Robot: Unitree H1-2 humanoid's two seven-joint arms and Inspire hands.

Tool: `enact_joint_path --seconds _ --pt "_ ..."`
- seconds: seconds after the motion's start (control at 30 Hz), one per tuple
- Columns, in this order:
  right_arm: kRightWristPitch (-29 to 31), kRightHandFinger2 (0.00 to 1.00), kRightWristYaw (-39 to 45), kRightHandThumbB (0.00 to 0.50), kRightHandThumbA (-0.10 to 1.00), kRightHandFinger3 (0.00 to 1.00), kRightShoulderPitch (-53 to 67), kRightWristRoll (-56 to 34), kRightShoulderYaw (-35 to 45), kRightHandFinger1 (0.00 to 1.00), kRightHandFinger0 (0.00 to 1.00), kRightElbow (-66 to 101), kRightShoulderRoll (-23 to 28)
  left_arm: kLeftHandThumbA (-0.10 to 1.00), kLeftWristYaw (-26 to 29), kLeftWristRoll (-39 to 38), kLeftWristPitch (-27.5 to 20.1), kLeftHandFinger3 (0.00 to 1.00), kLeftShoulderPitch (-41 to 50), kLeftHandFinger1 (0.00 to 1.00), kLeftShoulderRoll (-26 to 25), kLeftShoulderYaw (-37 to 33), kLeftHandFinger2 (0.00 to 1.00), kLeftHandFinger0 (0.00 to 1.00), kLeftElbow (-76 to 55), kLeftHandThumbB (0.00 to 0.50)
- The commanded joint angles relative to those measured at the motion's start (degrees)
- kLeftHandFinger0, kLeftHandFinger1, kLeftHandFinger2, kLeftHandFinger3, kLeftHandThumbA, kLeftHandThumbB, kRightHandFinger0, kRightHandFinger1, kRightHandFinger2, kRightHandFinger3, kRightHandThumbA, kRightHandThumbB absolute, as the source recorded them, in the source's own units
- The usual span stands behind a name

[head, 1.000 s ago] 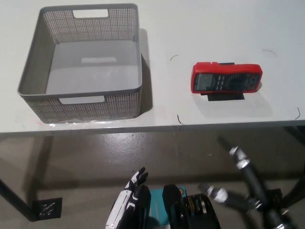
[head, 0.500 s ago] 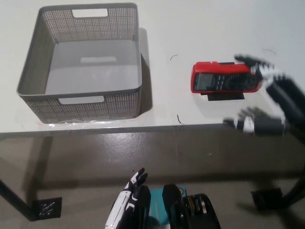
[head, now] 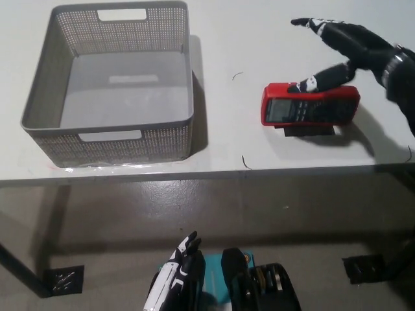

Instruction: Use the right hand to pick up a multimeter on the right side and put it into a container on the left side

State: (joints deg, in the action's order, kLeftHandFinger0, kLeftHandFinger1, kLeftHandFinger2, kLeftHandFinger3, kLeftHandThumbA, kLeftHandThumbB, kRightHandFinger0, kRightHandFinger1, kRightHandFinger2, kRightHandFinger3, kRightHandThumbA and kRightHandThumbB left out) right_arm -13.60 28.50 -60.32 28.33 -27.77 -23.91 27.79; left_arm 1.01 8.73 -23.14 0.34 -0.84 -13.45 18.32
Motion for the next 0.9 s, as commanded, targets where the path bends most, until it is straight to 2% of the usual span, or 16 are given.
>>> enact_joint_path --seconds 0.0,0.17,0.3,0.47,0.6,0.7,0.83,0.87 --pt "-3.1 1.0 5.7 0.5 1.0 1.0 -12.5 5.2 -4.0 1.0 1.0 -14.1 -2.3 1.0 1.0 0.6 -3.8 1.0 0.6 1.0 -0.2 -1.3 1.0 1.0 -0.8 0.5" --pt "-0.9 1.0 5.1 0.5 1.0 1.0 -17.2 4.7 -6.4 1.0 1.0 -26.4 -5.8 1.0 1.6 0.8 -3.8 1.0 0.3 1.0 -0.5 -1.7 1.0 1.0 -0.5 0.496" --pt "0.1 1.0 6.7 0.444 1.0 1.0 -19.9 6.2 -9.3 1.0 1.0 -32.2 -8.0 1.0 1.4 0.6 -3.8 1.0 0.5 1.0 -0.5 -1.7 1.0 1.0 -0.7 0.5" --pt "-0.2 1.0 6.3 0.458 1.0 1.0 -21.2 6.6 -10.4 1.0 1.0 -36.7 -9.6 1.0 1.2 0.1 -3.8 1.0 0.5 1.0 -0.4 -1.8 1.0 1.0 -0.8 0.5" --pt "-1.4 1.0 6.3 0.499 1.0 1.0 -20.7 6.1 -9.8 1.0 1.0 -36.3 -10.2 1.0 1.1 0.0 -3.8 1.0 0.4 1.0 -0.6 -2.0 1.0 1.0 -0.8 0.5" --pt "-2.2 1.0 6.0 0.5 1.0 1.0 -20.2 6.0 -9.3 1.0 1.0 -36.2 -10.8 1.0 0.9 -0.3 -3.8 1.0 0.5 1.0 -0.6 -2.0 1.0 1.0 -0.8 0.5" --pt "-0.1 1.0 5.6 0.5 0.96 1.0 -19.5 5.6 -8.8 1.0 1.0 -37.8 -11.8 1.0 0.5 -0.6 -3.8 1.0 0.5 1.0 -0.8 -2.1 1.0 1.0 -0.9 0.5" --pt "0.3 1.0 8.0 0.5 0.99 1.0 -19.6 5.5 -9.2 1.0 1.0 -39.1 -12.1 1.0 0.4 -0.7 -3.8 1.0 0.5 1.0 -0.9 -2.1 1.0 1.0 -0.8 0.5"
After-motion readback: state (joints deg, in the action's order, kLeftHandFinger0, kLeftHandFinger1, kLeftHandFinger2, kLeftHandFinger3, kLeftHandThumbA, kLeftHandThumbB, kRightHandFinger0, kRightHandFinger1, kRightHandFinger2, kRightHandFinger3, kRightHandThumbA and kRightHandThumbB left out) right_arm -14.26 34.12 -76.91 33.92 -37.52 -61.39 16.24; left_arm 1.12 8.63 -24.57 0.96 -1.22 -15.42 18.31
